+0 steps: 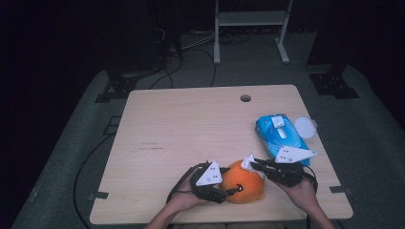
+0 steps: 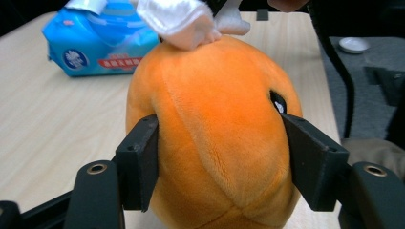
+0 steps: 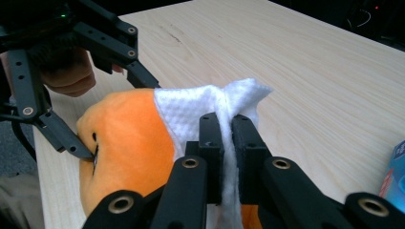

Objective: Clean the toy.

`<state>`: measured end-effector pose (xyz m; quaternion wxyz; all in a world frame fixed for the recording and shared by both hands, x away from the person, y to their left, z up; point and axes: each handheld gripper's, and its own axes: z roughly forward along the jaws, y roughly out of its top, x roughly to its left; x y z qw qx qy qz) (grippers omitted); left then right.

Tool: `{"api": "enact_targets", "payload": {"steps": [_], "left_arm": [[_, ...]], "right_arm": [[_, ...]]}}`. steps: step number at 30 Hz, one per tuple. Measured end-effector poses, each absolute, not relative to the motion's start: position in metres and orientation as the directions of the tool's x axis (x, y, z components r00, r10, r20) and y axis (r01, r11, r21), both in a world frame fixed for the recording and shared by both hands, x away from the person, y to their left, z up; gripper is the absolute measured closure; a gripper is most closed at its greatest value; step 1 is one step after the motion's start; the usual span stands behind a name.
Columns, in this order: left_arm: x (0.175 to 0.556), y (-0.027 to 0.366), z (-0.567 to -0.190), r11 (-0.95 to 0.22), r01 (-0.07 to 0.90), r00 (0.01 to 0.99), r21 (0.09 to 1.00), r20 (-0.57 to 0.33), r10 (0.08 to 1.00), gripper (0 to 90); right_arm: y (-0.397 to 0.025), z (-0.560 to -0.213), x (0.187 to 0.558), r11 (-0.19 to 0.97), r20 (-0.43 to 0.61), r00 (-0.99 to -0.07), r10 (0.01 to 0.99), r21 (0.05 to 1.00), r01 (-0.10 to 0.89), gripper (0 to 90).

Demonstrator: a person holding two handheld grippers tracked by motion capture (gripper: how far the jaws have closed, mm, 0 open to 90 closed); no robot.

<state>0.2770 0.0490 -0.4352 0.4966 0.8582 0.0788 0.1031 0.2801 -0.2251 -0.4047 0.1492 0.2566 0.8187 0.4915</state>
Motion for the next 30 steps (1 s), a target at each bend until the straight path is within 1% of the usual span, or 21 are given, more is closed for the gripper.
{"api": "enact_targets", "payload": {"steps": [1, 4, 5, 6, 8, 10, 12, 14, 18, 19, 20, 21, 22, 23, 24, 26, 30], "left_arm": [[0.278, 0.049, -0.435, -0.488, 0.049, 0.968, 0.871, 0.079, 0.239, 31.8], [0.282, 0.047, -0.429, -0.485, 0.090, 0.963, 0.870, 0.048, 0.266, 16.5], [0.282, 0.047, -0.427, -0.462, 0.088, 0.962, 0.883, 0.045, 0.269, 15.1], [0.282, 0.047, -0.427, -0.460, 0.088, 0.961, 0.883, 0.046, 0.271, 15.9], [0.281, 0.047, -0.429, -0.475, 0.076, 0.959, 0.877, 0.067, 0.277, 22.9], [0.282, 0.051, -0.431, -0.471, 0.094, 0.959, 0.877, 0.047, 0.280, 27.2], [0.282, 0.055, -0.434, -0.476, 0.083, 0.961, 0.876, 0.056, 0.271, 29.9], [0.281, 0.057, -0.436, -0.504, 0.058, 0.961, 0.862, 0.090, 0.263, 30.8], [0.283, 0.060, -0.437, -0.490, 0.080, 0.962, 0.868, 0.062, 0.267, 29.7], [0.284, 0.059, -0.434, -0.480, 0.101, 0.961, 0.871, 0.039, 0.273, 25.8], [0.285, 0.057, -0.431, -0.471, 0.114, 0.959, 0.875, 0.027, 0.281, 18.6], [0.285, 0.056, -0.429, -0.438, 0.118, 0.958, 0.891, 0.014, 0.287, 16.8], [0.285, 0.055, -0.428, -0.424, 0.109, 0.957, 0.899, 0.020, 0.289, 16.9], [0.283, 0.053, -0.428, -0.435, 0.094, 0.955, 0.895, 0.043, 0.294, 19.5], [0.283, 0.052, -0.429, -0.449, 0.081, 0.953, 0.890, 0.063, 0.296, 23.9], [0.284, 0.055, -0.432, -0.453, 0.086, 0.953, 0.888, 0.060, 0.298, 29.6], [0.286, 0.062, -0.437, -0.449, 0.099, 0.952, 0.888, 0.046, 0.302, 34.2]], "right_arm": [[-0.224, -0.405, 0.279, 0.388, 0.004, -0.824, 0.567, 0.881, 0.271, 83.3], [-0.216, -0.404, 0.276, 0.398, -0.013, -0.828, 0.560, 0.881, 0.255, 83.3], [-0.212, -0.403, 0.276, 0.400, -0.018, -0.831, 0.556, 0.882, 0.249, 83.3], [-0.205, -0.402, 0.275, 0.401, -0.020, -0.841, 0.541, 0.885, 0.238, 83.2], [-0.199, -0.401, 0.274, 0.406, -0.023, -0.850, 0.526, 0.885, 0.227, 83.2], [-0.196, -0.400, 0.274, 0.425, -0.041, -0.854, 0.519, 0.879, 0.216, 83.3], [-0.198, -0.402, 0.276, 0.417, -0.029, -0.854, 0.520, 0.881, 0.224, 83.3], [-0.203, -0.403, 0.277, 0.413, -0.022, -0.847, 0.530, 0.880, 0.236, 83.2], [-0.213, -0.408, 0.277, 0.403, -0.002, -0.840, 0.543, 0.878, 0.258, 83.2], [-0.213, -0.408, 0.276, 0.404, -0.006, -0.839, 0.544, 0.878, 0.256, 83.2], [-0.211, -0.408, 0.275, 0.408, -0.013, -0.838, 0.545, 0.878, 0.252, 83.2], [-0.210, -0.408, 0.275, 0.407, -0.012, -0.838, 0.545, 0.878, 0.251, 83.2], [-0.206, -0.408, 0.274, 0.404, -0.010, -0.843, 0.537, 0.881, 0.247, 83.2], [-0.203, -0.407, 0.274, 0.403, -0.008, -0.848, 0.530, 0.882, 0.243, 83.3], [-0.198, -0.406, 0.273, 0.403, -0.009, -0.855, 0.519, 0.885, 0.235, 83.2], [-0.192, -0.404, 0.272, 0.427, -0.041, -0.861, 0.507, 0.879, 0.210, 83.2], [-0.196, -0.405, 0.273, 0.429, -0.041, -0.860, 0.509, 0.878, 0.212, 83.2]]}}
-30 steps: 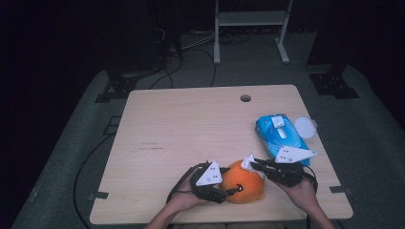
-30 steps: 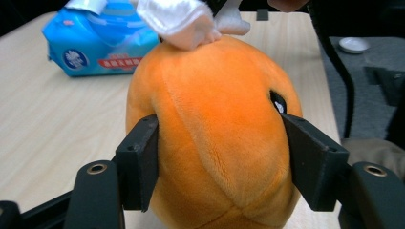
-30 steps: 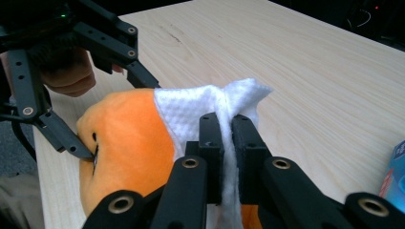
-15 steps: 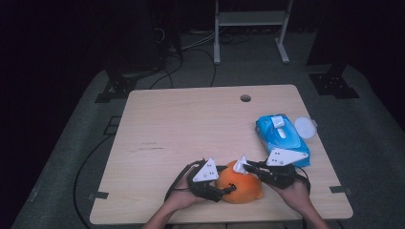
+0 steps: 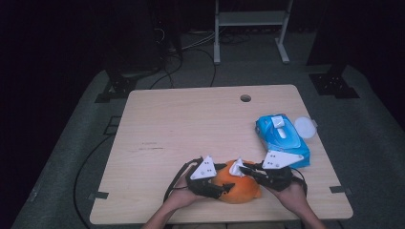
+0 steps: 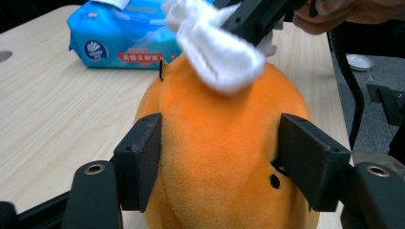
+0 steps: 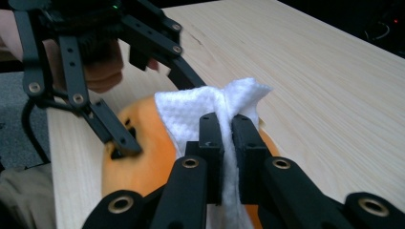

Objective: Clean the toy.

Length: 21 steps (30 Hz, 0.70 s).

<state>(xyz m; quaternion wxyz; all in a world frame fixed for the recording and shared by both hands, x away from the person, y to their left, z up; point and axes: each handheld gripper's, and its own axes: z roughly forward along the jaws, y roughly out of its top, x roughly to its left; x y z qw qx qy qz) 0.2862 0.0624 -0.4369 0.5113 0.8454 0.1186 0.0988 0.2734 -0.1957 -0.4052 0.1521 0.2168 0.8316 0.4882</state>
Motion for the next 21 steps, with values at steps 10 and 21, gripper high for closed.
{"api": "enact_targets", "payload": {"steps": [10, 21], "left_arm": [[0.289, 0.062, -0.434, -0.431, 0.094, 0.945, 0.897, 0.056, 0.323, 21.5], [0.289, 0.066, -0.439, -0.431, 0.084, 0.948, 0.898, 0.062, 0.313, 34.2]], "right_arm": [[-0.206, -0.411, 0.271, 0.415, -0.016, -0.846, 0.534, 0.876, 0.245, 83.2], [-0.210, -0.412, 0.277, 0.422, -0.018, -0.844, 0.536, 0.871, 0.249, 83.2]]}}
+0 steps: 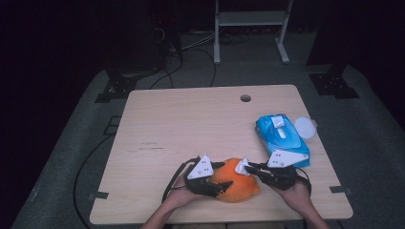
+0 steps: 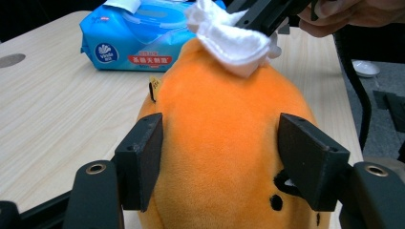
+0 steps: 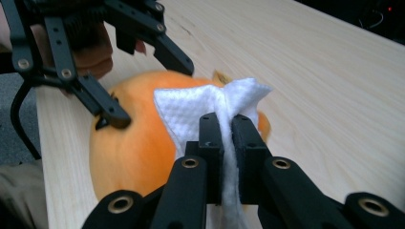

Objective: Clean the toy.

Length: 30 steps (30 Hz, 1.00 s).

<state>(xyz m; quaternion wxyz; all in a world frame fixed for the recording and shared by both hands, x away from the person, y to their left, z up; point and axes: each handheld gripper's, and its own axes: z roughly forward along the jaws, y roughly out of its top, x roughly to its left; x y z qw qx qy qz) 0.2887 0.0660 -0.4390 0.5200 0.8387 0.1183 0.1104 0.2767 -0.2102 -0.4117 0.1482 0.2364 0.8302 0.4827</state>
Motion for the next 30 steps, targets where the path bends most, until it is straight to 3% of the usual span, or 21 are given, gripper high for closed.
{"api": "enact_targets", "payload": {"steps": [5, 11, 26, 30], "left_arm": [[0.281, 0.059, -0.437, -0.454, 0.018, 0.953, 0.891, 0.122, 0.278, 35.4], [0.276, 0.054, -0.437, -0.472, -0.042, 0.957, 0.880, 0.172, 0.235, 36.1], [0.294, 0.071, -0.442, -0.441, 0.087, 0.950, 0.893, 0.058, 0.306, 37.7], [0.295, 0.069, -0.430, -0.407, 0.072, 0.952, 0.911, 0.059, 0.301, 24.8]], "right_arm": [[-0.216, -0.413, 0.273, 0.421, -0.003, -0.842, 0.540, 0.867, 0.267, 83.2], [-0.193, -0.404, 0.277, 0.410, -0.019, -0.857, 0.515, 0.883, 0.227, 83.2], [-0.222, -0.420, 0.275, 0.405, 0.051, -0.847, 0.529, 0.863, 0.304, 83.2], [-0.215, -0.419, 0.277, 0.400, 0.043, -0.839, 0.543, 0.865, 0.303, 83.1]]}}
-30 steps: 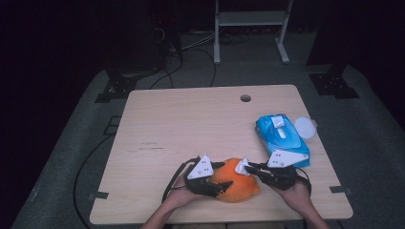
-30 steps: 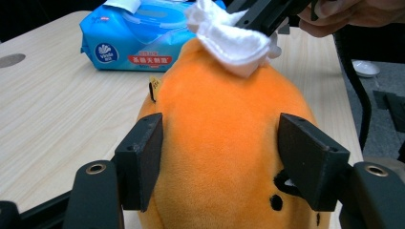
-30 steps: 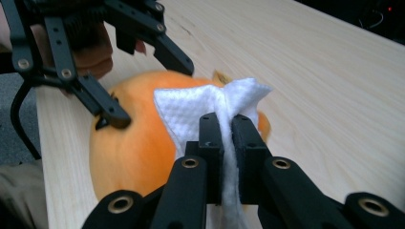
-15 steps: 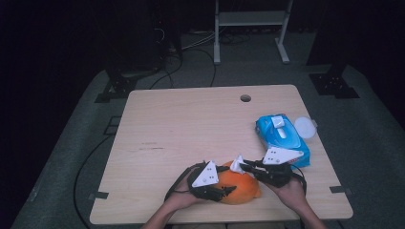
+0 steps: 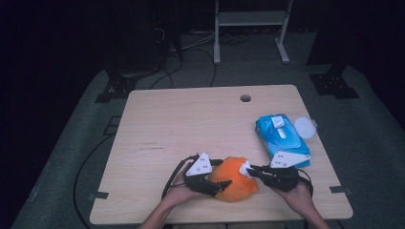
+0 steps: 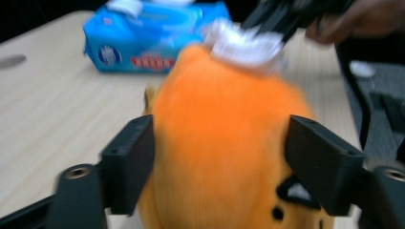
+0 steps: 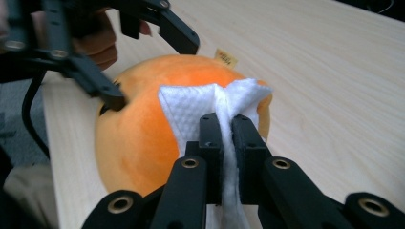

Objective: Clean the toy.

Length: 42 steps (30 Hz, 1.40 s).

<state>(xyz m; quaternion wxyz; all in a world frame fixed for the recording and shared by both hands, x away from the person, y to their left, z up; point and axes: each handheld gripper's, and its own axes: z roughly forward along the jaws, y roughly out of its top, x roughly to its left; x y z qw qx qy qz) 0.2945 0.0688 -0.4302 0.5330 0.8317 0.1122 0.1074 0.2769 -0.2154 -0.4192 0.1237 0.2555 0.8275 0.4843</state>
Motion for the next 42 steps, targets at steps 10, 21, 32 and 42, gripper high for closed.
{"api": "enact_targets", "payload": {"steps": [10, 21, 32, 42], "left_arm": [[0.302, 0.068, -0.440, -0.433, 0.130, 0.940, 0.892, 0.028, 0.340, 35.9], [0.302, 0.063, -0.443, -0.418, 0.104, 0.950, 0.902, 0.035, 0.312, 37.3], [0.300, 0.062, -0.438, -0.428, 0.079, 0.955, 0.900, 0.056, 0.293, 34.8], [0.302, 0.060, -0.438, -0.448, 0.117, 0.947, 0.886, 0.036, 0.319, 34.7]], "right_arm": [[-0.218, -0.425, 0.277, 0.407, 0.065, -0.838, 0.542, 0.852, 0.329, 83.1], [-0.231, -0.432, 0.260, 0.440, 0.070, -0.841, 0.537, 0.827, 0.351, 83.1], [-0.201, -0.412, 0.315, 0.363, 0.074, -0.827, 0.557, 0.874, 0.322, 83.2], [-0.219, -0.422, 0.301, 0.382, 0.087, -0.828, 0.554, 0.857, 0.346, 83.2]]}}
